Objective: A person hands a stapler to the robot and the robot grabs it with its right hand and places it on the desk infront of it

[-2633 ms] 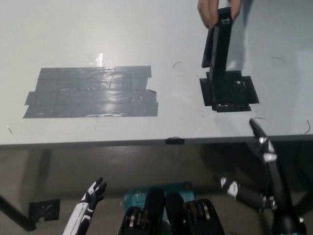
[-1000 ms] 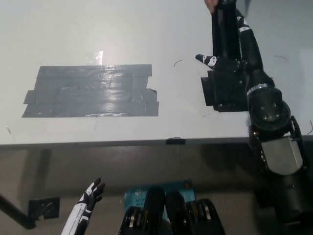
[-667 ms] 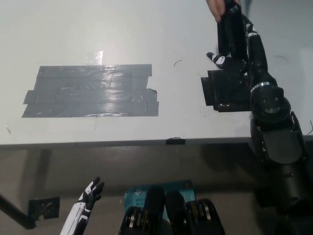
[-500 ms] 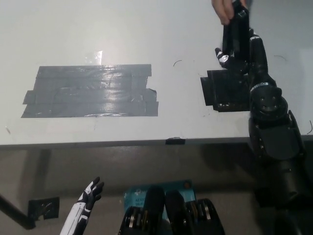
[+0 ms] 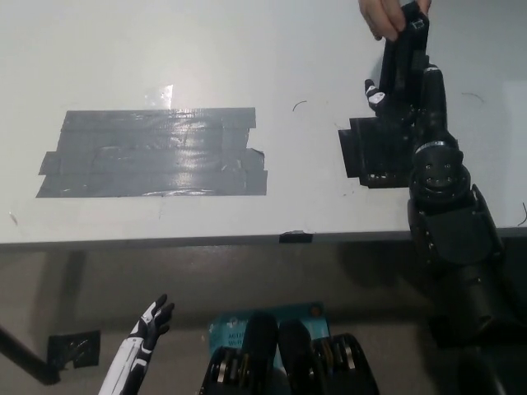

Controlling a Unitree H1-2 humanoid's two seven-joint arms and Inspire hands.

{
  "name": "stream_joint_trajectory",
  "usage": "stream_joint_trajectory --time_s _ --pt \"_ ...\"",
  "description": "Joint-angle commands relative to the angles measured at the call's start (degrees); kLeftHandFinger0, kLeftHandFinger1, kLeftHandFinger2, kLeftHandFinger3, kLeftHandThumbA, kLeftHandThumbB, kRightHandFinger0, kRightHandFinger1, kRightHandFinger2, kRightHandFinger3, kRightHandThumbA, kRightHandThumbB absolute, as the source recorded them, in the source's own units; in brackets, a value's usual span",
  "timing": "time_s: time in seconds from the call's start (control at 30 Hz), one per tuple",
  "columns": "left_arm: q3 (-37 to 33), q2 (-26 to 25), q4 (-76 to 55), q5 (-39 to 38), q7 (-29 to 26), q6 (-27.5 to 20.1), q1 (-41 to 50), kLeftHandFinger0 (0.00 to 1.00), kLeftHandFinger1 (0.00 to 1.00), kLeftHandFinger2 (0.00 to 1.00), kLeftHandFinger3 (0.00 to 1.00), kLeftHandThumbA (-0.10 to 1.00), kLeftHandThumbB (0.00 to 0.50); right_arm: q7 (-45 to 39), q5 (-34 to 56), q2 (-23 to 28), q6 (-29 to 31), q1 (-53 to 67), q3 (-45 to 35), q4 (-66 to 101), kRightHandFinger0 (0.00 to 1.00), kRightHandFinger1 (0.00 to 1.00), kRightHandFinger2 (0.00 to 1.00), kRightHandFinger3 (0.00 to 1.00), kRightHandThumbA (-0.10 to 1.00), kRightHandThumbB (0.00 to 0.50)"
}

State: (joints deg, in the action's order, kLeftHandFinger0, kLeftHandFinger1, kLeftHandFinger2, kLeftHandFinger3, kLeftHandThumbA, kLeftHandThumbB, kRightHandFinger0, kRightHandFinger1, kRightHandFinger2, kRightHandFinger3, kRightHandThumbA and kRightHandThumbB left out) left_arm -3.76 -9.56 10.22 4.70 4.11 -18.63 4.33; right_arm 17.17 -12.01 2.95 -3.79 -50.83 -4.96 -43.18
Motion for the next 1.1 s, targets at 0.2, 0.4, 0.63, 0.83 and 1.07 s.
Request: stream_joint_trajectory --time_s 0.2,0.4,0.63,0.83,1.07 --pt "0.6 -0.9 -1.8 0.9 0.0 0.9 -0.2 1.00 1.00 1.00 1.00 1.00 0.500 -2.3 -0.6 1.1 2.8 1.1 3.1 18.5 0.08 0.50 0.85 0.83 -0.10 0.162" --pt "0.8 -0.9 -1.6 1.2 -0.1 0.7 -0.4 1.00 1.00 1.00 1.00 1.00 0.500 -7.0 -2.9 3.6 -0.7 0.9 7.6 23.3 0.10 0.52 0.83 0.78 -0.10 0.145" --pt "0.7 -1.0 -1.6 1.5 0.2 0.8 -0.9 1.00 1.00 1.00 1.00 1.00 0.500 -12.7 -5.9 6.3 3.6 -0.1 15.7 18.9 0.05 0.53 0.89 0.92 -0.10 0.145" --pt "0.9 -1.1 -2.2 1.9 0.0 1.4 -0.9 1.00 1.00 1.00 1.00 1.00 0.500 -17.8 -15.3 9.5 7.9 -3.1 29.3 11.7 0.00 0.50 0.93 0.98 -0.10 0.184" --pt "0.9 -1.2 -2.6 2.4 0.2 2.0 -1.7 1.00 1.00 1.00 1.00 1.00 0.500 -22.4 -22.1 10.9 7.1 -7.1 40.2 7.5 0.02 0.57 1.00 1.00 -0.10 0.166"
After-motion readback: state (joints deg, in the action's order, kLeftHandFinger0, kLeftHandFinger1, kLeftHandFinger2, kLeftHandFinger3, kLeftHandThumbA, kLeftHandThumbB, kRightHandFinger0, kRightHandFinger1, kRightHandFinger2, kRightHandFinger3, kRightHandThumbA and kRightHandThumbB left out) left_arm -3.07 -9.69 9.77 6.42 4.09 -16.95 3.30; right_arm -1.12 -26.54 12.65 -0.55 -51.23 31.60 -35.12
